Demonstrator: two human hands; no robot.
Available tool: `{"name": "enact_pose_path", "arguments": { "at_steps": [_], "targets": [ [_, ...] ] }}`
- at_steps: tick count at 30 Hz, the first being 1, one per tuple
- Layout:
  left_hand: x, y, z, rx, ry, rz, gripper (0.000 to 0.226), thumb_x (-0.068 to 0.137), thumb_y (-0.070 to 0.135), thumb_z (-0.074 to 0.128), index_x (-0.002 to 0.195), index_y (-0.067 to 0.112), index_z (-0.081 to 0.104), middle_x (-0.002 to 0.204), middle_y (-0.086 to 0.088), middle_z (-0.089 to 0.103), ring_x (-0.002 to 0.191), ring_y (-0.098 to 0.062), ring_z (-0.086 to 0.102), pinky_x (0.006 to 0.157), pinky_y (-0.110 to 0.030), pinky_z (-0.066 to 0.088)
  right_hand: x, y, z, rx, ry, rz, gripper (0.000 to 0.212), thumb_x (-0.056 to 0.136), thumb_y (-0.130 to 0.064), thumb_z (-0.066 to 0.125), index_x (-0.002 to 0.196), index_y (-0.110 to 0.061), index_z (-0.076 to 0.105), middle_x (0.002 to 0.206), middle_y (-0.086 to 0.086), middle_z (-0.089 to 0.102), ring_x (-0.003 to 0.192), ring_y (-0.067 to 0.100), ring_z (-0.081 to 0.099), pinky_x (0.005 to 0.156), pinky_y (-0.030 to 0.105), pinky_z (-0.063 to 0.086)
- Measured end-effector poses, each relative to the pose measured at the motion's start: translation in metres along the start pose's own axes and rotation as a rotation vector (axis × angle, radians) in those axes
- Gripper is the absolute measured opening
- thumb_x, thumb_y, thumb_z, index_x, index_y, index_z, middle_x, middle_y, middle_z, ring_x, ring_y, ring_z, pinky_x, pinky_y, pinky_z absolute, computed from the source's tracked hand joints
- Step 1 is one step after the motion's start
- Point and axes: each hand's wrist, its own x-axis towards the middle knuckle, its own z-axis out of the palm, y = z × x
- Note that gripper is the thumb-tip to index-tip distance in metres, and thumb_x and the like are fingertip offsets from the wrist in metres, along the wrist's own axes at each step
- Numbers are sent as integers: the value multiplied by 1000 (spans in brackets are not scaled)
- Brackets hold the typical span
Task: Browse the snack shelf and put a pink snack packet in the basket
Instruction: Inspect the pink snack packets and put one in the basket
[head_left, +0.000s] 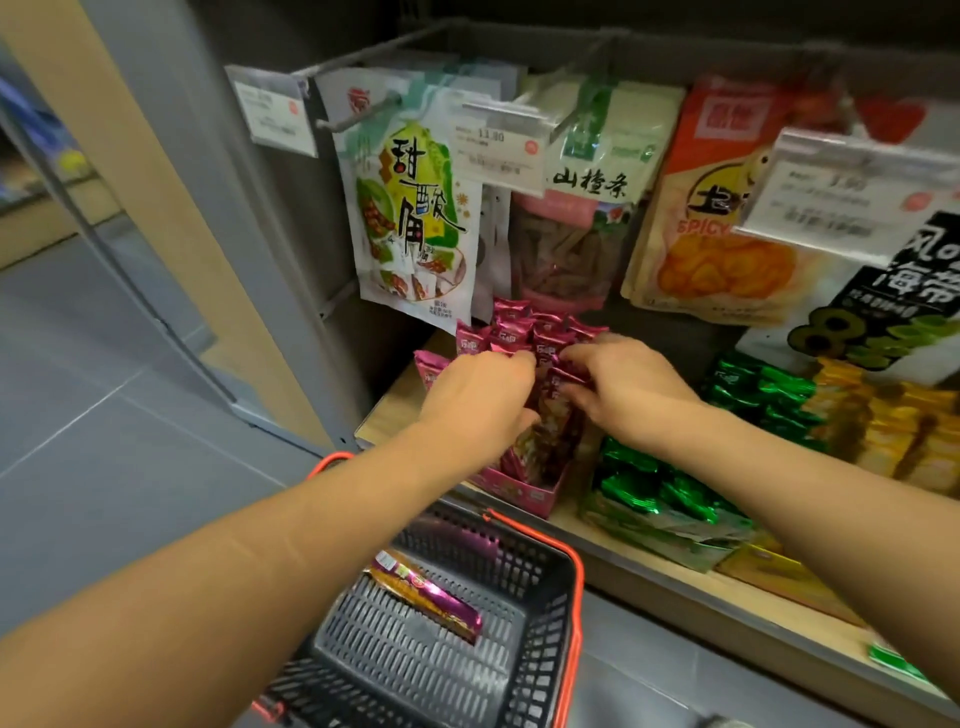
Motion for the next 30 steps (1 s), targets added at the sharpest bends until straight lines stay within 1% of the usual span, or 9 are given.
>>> {"name": "enact_pose_path", "arguments": {
  "at_steps": [3, 6, 10, 15, 17, 21, 24, 26, 30],
  "targets": [
    [-6, -2, 0, -42, -17, -27, 27, 86, 29, 66, 111, 19, 59, 100, -5, 70, 97, -31, 65, 77, -41, 53, 0, 3, 0, 62, 60, 48, 32, 91, -23, 63, 122, -23, 64, 120, 7, 63, 112, 29, 59, 95, 40, 50],
    [-10, -3, -4, -126, -7, 72, 37, 88, 21, 65, 124, 25, 63, 107, -1, 72, 103, -25, 65, 86, -42, 52, -1, 5, -3, 118, 102, 64, 26, 91, -17, 61, 115, -22, 69, 116, 7, 68, 110, 29, 61, 94, 39, 50],
    [-5, 0, -15, -224, 111, 275, 36, 79, 2, 71, 111, 18, 72, 97, -5, 75, 92, -28, 69, 79, -43, 56, 5, 12, -17, 176, 222, 53, 23, 90, -11, 60, 107, -17, 74, 112, 6, 71, 106, 29, 64, 94, 38, 50],
    [-2, 6, 1, -307, 54, 309, 22, 82, 11, 71, 101, 18, 76, 97, -3, 73, 96, -24, 63, 85, -41, 52, 2, 15, -10, 161, -27, 78, 21, 91, -15, 64, 107, -22, 75, 111, 0, 72, 108, 20, 64, 98, 32, 48],
    [1, 7, 11, -288, 64, 294, 24, 80, 15, 74, 104, 16, 73, 103, -3, 69, 101, -24, 55, 90, -41, 47, 1, 14, -5, 179, -98, 58, 23, 91, -13, 62, 108, -24, 74, 110, -1, 72, 105, 18, 64, 93, 29, 48],
    [11, 12, 20, -242, 73, 188, 63, 79, 24, 76, 135, 15, 49, 129, -6, 57, 119, -24, 47, 101, -39, 42, 8, 21, -12, 326, -144, 107, 35, 86, -1, 55, 103, -24, 74, 97, -5, 70, 93, 10, 63, 78, 20, 43],
    [11, 16, 23, -197, -19, 254, 66, 84, 25, 72, 142, 14, 43, 132, -7, 58, 119, -26, 50, 102, -39, 43, 12, 31, -15, 469, 122, 220, 30, 81, 2, 54, 88, -22, 70, 92, -1, 71, 90, 17, 66, 84, 29, 52],
    [9, 16, 24, -171, -51, 297, 61, 85, 17, 69, 141, 14, 46, 134, -5, 56, 121, -25, 48, 105, -37, 40, 16, 37, -13, 441, 200, 269, 22, 84, -5, 59, 101, -17, 68, 100, 2, 70, 98, 22, 64, 92, 37, 51],
    [7, 14, 22, -133, -42, 312, 60, 82, 9, 66, 138, 18, 50, 132, 2, 58, 117, -20, 45, 103, -37, 41, 18, 34, -2, 186, -85, 240, 30, 92, -33, 61, 117, -18, 65, 115, 6, 68, 105, 27, 63, 92, 39, 51]
  ]
}}
